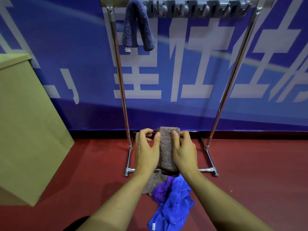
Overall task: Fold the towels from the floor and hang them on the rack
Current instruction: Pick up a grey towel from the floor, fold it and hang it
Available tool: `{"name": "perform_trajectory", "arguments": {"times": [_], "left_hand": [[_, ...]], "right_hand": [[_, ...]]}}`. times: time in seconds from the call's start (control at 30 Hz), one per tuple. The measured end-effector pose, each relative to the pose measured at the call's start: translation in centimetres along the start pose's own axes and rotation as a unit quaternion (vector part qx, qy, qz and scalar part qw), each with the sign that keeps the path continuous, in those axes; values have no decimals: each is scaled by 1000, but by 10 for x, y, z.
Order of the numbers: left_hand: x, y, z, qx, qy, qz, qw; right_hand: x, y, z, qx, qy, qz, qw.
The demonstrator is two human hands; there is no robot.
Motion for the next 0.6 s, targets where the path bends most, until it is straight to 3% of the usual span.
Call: {"name": "perform_trajectory", "arguments": {"times": [0.1,0.23,0.47,0.6], "left_hand": [[2,7,4,-19,50,-47,997],[9,20,4,10,6,-144,989],[2,12,-3,93,-59,-123,986],[2,2,-1,124,-49,-114,984]], "right_hand": [[-3,-2,5,23,1,8,1000],[2,-3,0,4,4,3,1000],[3,7,-5,-104,25,-58,993],[5,8,-12,-118,-6,-103,988]]}}
Point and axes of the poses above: each hand's wrist, its own x-axis away from the middle knuckle, its own y-axis out of the palm, z = x × y, the point moved 4 cm from there along -x, towards the middle knuckle, and after that the axes turned 8 degrees about -x, right-handed, at the moved point
